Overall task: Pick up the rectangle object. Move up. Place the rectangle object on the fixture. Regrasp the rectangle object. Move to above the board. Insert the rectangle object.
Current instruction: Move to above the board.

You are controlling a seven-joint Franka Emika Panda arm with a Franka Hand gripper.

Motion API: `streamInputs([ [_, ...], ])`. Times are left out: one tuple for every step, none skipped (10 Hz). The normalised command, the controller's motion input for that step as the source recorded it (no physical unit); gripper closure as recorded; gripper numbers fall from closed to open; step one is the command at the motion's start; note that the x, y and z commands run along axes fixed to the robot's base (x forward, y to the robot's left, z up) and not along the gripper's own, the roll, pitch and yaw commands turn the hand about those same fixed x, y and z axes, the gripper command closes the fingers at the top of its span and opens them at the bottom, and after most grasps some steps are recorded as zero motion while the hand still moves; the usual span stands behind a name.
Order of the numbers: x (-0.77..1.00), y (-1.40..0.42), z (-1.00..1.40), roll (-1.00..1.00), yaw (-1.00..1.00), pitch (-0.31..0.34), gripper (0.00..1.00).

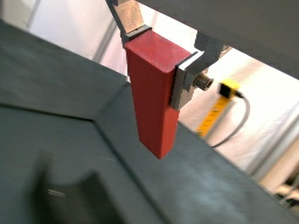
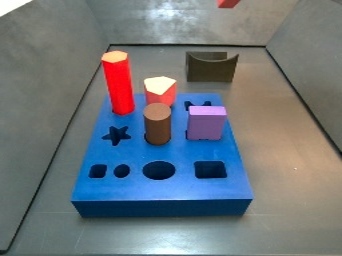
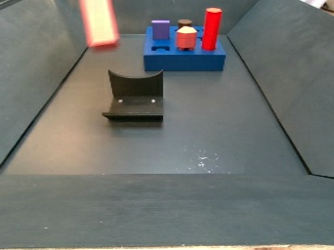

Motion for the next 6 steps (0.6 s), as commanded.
streamInputs([
  [-0.92,-1.00,0.37,-1.00,-0.25,-0.211,1.00],
  [-0.96,-1.00,0.36,-1.00,-0.26,-0.227,1.00],
  [-0.97,-1.00,0.37,-1.00,-0.28,-0.230,1.00],
  [-1.00,-1.00,0.37,-1.00,-0.29,-0.222,1.00],
  [-1.00,-0.98,0.36,-1.00,-0.30,-0.207,1.00],
  [-1.00,-0.97,0.36,-1.00,-0.31,-0.194,1.00],
])
